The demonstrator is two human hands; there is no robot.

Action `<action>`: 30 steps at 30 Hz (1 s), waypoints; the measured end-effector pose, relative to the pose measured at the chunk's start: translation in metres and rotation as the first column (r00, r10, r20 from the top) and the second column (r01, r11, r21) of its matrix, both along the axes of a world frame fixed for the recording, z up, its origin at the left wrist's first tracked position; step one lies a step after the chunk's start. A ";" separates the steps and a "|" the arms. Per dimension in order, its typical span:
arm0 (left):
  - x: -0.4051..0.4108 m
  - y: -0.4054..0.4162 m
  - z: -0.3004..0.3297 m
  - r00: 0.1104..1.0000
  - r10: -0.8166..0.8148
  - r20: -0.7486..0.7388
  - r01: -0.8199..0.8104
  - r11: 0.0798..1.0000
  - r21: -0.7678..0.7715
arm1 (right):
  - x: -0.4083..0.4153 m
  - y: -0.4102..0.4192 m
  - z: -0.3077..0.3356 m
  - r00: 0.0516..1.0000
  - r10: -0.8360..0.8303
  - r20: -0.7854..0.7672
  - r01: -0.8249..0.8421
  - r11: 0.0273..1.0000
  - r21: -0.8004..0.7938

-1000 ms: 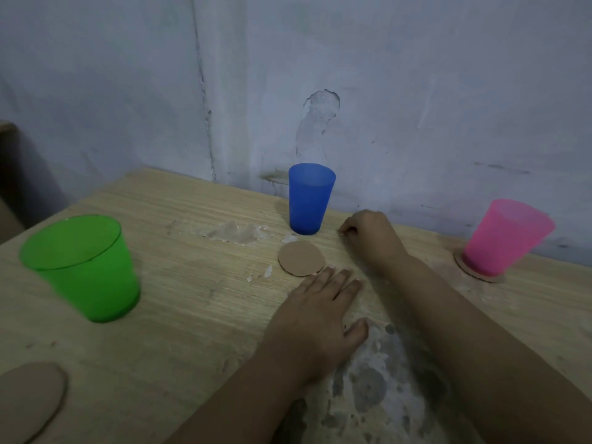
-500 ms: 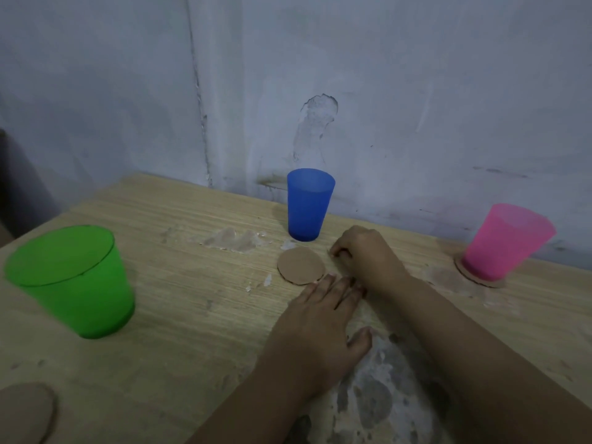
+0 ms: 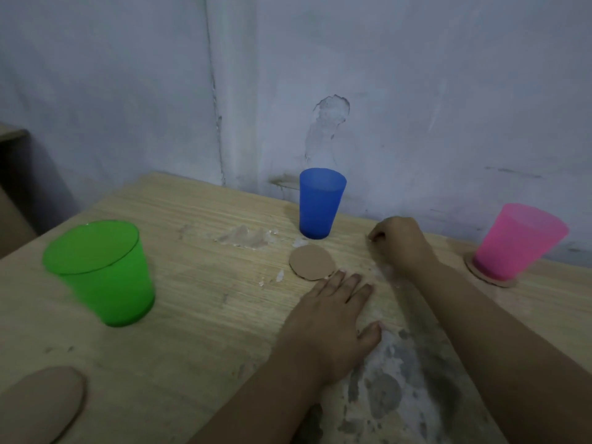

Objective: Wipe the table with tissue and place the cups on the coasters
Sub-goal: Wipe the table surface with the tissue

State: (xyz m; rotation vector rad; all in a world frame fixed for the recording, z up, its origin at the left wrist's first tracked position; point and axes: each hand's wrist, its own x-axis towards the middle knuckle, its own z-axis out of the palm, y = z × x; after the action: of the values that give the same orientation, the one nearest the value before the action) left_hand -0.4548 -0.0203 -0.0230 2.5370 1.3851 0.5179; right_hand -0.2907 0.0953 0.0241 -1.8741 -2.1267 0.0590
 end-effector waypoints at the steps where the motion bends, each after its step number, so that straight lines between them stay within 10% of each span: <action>1: 0.000 0.001 -0.001 1.000 0.001 0.002 -0.001 1.000 0.005 | -0.001 -0.008 0.000 1.000 0.013 -0.017 -0.013 1.000 0.014; 13: 0.002 0.003 -0.003 1.000 -0.012 0.003 0.012 1.000 0.021 | -0.018 -0.051 0.000 0.990 0.089 -0.113 -0.095 0.994 -0.048; 17: 0.000 0.002 0.002 1.000 0.003 0.021 -0.003 1.000 -0.023 | -0.016 -0.052 0.012 0.931 -0.019 -0.365 -0.009 0.997 -0.076; 24: -0.008 -0.013 0.015 0.982 0.064 0.180 -0.077 0.995 0.063 | -0.002 -0.123 0.044 0.091 -0.257 -0.962 -0.022 0.965 -0.260; 30: 0.022 -0.063 0.045 0.880 -0.041 0.474 0.016 0.998 0.058 | 0.036 -0.214 0.073 -0.139 -0.212 -0.967 -0.084 0.976 -0.202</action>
State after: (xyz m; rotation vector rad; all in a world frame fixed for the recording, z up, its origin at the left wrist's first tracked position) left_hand -0.4329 -0.0829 0.0218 2.2419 1.1565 1.0963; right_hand -0.2549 -0.1190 0.0975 -1.0693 -0.7707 1.3258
